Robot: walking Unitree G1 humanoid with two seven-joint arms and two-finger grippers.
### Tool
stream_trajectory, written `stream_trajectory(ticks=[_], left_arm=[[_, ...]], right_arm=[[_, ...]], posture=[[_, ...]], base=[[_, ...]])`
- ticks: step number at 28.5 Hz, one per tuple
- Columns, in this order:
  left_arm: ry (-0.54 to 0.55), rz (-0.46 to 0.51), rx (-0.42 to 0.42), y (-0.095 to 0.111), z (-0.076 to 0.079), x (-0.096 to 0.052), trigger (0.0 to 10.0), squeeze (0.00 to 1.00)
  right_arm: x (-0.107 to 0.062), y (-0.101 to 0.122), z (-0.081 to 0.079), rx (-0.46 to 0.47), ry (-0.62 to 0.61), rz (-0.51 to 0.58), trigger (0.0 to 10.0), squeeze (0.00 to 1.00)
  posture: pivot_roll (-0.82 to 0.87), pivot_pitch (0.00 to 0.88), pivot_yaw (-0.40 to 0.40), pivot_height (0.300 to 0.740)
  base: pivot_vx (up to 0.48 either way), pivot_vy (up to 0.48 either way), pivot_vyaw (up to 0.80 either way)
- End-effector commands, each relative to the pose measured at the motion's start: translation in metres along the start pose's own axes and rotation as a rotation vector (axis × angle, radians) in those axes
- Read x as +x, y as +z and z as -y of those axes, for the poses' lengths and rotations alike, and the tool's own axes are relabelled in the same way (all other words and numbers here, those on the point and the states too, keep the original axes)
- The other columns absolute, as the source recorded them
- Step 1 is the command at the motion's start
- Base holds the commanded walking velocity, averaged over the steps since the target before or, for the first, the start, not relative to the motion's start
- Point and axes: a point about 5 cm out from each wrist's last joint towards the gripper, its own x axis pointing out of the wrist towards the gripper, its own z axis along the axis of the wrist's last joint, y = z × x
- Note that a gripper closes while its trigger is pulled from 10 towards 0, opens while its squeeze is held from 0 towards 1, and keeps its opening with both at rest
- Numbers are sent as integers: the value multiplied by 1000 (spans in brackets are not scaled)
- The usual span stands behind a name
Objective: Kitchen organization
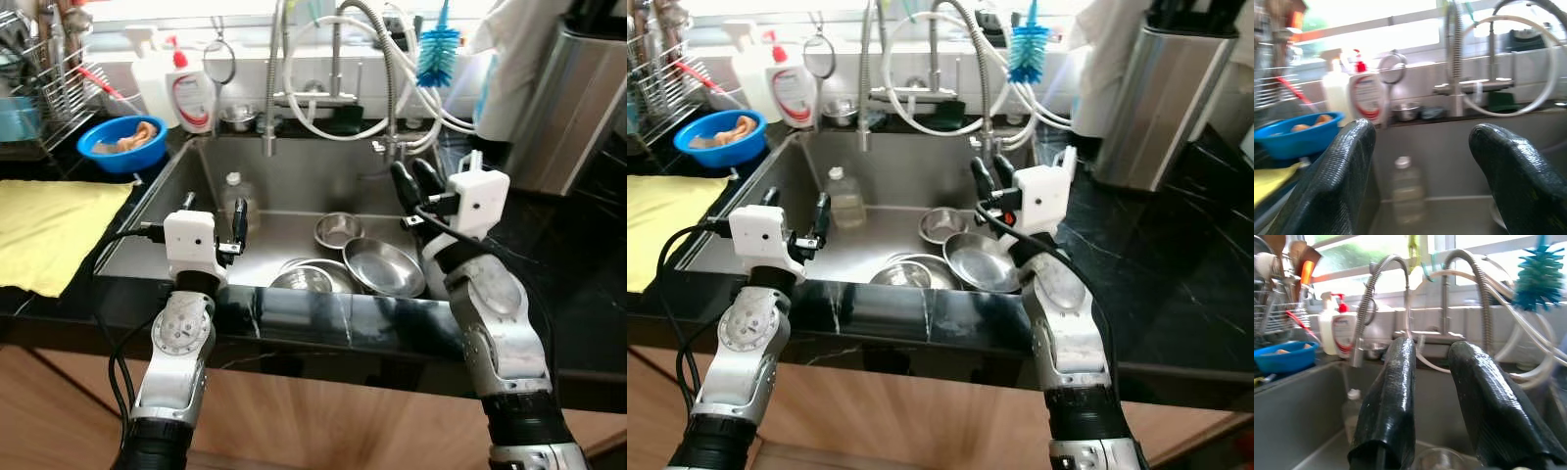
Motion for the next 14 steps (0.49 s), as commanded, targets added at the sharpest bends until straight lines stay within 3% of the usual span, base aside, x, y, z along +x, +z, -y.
stream_trajectory(ticks=[1,6,14], left_arm=[[9,-4,20,2,-4,0,10000,0],[13,6,23,3,-5,4,10000,0],[-3,7,17,3,0,11,10000,0]], right_arm=[[4,12,-4,-20,3,44,10000,0],[6,16,5,-35,-54,58,10000,0],[16,31,-4,-41,-14,91,10000,0]], posture=[[-88,0,77,740],[-89,0,78,740],[-92,0,63,740]], base=[[0,0,800],[0,0,795],[0,0,798]])
